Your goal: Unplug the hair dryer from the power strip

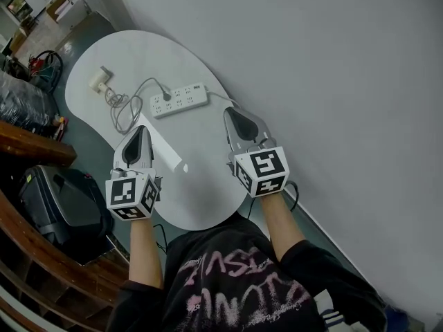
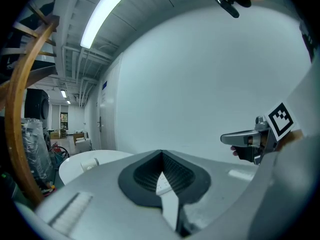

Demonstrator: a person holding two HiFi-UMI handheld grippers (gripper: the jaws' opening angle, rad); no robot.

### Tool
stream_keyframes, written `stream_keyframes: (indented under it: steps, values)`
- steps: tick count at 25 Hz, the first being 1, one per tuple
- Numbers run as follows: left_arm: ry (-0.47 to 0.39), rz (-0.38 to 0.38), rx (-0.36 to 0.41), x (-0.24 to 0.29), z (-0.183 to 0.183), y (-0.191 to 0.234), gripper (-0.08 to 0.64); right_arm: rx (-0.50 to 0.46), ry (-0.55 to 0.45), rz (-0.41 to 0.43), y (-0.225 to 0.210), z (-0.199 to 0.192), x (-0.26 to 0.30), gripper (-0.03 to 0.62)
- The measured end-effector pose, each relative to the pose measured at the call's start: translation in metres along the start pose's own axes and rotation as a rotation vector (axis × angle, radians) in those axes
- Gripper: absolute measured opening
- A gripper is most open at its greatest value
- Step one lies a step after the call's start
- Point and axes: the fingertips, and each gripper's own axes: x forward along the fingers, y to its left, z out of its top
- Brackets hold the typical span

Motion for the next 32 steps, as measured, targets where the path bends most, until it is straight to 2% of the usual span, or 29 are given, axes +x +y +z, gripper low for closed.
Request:
stream_keyframes:
  steps: [6,15,32]
  values:
    - [0.013,0.031,0.013,0.014,0.002,-0.003,0.002,0.016,0.005,0.024,-0.02,0.0,0.015,0.011]
    - [0.024,0.084,0.016,0.015,0.002,0.003,0.002,0.026,0.011,0.077,-0.018,-0.003,0.029,0.011]
    - [0.012,0.102,0.034,-0.002,0.006,0.008,0.002,0.043,0.0,0.103,-0.002,0.0,0.027,0.011]
